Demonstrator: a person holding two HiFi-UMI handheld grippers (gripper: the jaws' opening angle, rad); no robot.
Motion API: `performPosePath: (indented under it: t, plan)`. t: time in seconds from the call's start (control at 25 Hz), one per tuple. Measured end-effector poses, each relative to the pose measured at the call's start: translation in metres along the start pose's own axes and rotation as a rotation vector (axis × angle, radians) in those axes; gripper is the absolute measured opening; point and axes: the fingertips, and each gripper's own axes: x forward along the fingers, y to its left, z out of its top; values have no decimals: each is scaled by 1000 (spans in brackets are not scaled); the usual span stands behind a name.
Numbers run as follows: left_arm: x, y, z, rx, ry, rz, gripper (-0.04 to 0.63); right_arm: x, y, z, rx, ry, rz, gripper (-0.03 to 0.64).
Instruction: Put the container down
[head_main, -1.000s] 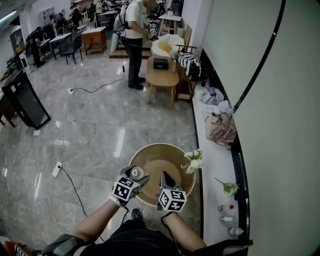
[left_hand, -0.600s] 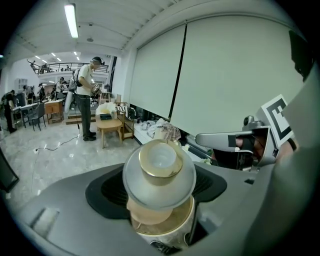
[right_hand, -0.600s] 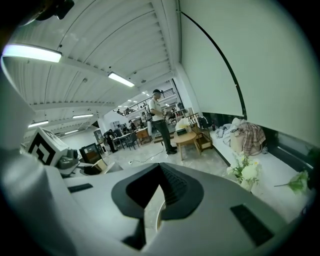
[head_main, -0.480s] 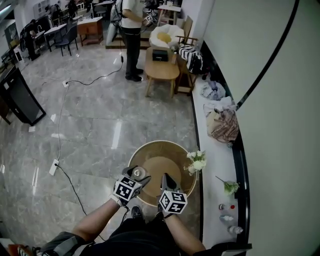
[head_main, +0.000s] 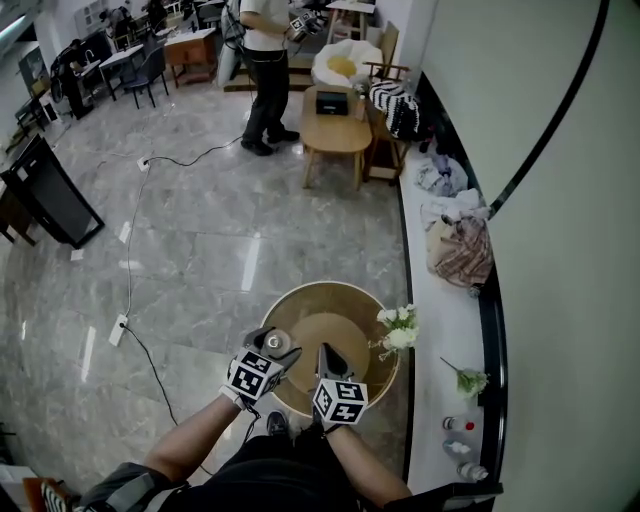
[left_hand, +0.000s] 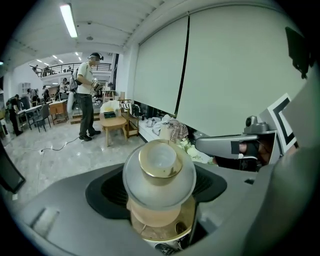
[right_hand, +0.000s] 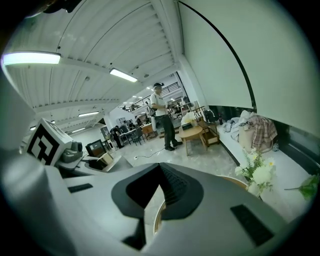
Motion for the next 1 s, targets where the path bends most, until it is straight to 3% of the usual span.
performPosePath:
  t: [0.28,0.48,0.72,1.0]
  plan:
    - [24,4,1,15,-12,72,342,12,-23,0,-42,5,28,8]
    - [63,38,4,72,-38,145,342,54,-51,-10,-54,16,27,8]
    - [107,42,-38,43,32,105,342,52,-80,-47,-47,84,-62,8]
    - [175,58,-65,79,105,85,342,64,-122,-83,24,118,-143,8]
